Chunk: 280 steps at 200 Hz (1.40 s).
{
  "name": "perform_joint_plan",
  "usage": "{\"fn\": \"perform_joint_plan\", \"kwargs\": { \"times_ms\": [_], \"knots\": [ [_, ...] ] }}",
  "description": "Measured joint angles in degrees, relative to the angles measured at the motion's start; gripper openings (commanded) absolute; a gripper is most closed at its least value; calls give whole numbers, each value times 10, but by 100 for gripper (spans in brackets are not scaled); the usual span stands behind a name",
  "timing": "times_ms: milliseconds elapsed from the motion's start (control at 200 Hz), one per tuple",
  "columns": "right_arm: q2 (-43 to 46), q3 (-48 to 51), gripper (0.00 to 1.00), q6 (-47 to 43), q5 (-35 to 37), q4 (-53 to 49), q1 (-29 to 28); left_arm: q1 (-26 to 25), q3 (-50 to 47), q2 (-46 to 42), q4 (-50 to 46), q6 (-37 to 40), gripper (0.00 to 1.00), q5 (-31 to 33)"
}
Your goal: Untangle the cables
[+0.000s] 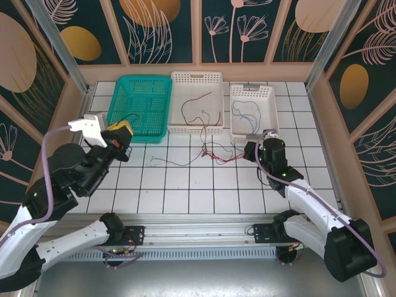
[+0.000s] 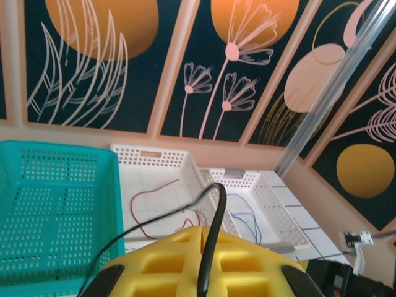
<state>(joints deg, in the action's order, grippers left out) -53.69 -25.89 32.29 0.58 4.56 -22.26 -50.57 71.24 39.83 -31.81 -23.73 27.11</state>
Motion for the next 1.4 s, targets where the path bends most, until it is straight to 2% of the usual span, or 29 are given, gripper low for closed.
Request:
{"fn": "perform_joint_plan", "kwargs": {
  "times_ms": [385,740,815,991,1096,1401],
  "knots": [
    [88,33,0,-9,-61,0,0,0,7,50,-11,54,0,39],
    [161,33,0,-24,-119,-2,-1,13,38,132,31,116,0,67],
    [169,33,0,-26,-126,-6,-2,49,45,151,40,122,0,52],
    [179,32,0,-30,-135,-21,-8,191,53,192,67,120,0,-22],
    [186,26,0,-31,-142,-28,-18,258,55,218,88,112,0,-67],
    [197,-7,0,-39,-143,-41,-82,370,56,301,153,75,0,-145]
  ]
}}
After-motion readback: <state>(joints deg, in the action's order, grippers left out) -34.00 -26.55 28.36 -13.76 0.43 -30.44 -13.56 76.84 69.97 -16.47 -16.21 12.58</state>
